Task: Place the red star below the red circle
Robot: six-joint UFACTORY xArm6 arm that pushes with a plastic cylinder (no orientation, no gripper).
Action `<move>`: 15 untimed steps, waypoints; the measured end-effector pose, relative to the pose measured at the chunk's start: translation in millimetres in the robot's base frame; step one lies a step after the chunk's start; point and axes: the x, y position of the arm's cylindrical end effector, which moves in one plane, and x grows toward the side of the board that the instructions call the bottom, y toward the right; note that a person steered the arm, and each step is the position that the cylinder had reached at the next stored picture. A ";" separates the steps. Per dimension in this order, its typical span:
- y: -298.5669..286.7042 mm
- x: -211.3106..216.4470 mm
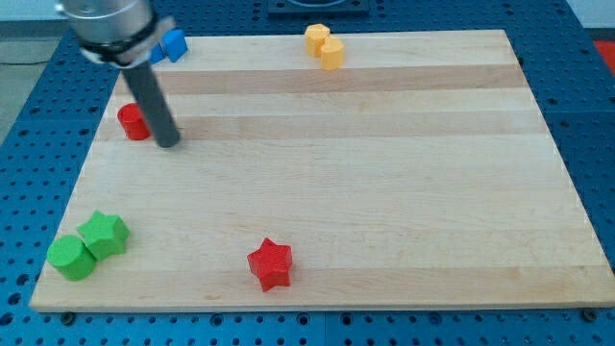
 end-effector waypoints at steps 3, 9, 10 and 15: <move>193.7 128.1; 94.4 141.9; 83.2 138.1; 12.3 97.3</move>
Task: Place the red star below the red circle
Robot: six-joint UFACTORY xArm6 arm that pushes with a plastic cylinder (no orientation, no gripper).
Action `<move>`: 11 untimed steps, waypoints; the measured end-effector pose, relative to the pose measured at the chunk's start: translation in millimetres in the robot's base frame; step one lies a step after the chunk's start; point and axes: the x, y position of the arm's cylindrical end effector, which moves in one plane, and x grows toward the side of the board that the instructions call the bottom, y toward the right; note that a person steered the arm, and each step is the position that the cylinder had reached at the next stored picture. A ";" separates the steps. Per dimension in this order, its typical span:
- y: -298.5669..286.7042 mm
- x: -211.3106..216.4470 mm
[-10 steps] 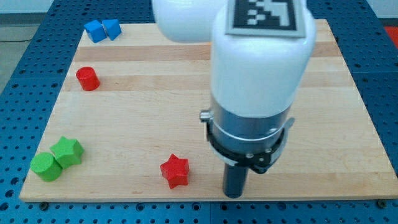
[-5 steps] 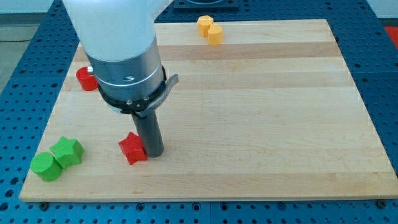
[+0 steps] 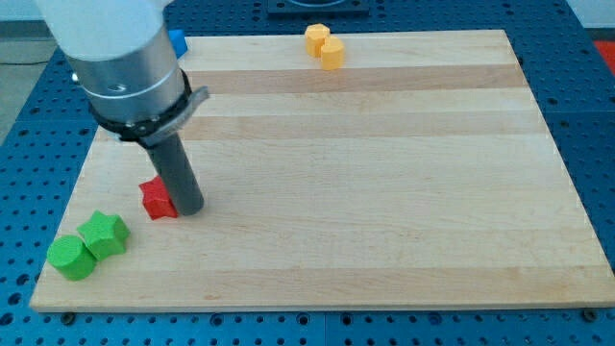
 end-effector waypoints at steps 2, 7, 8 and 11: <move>-6.5 16.2; -75.2 -14.9; -100.5 -15.6; -97.6 -56.8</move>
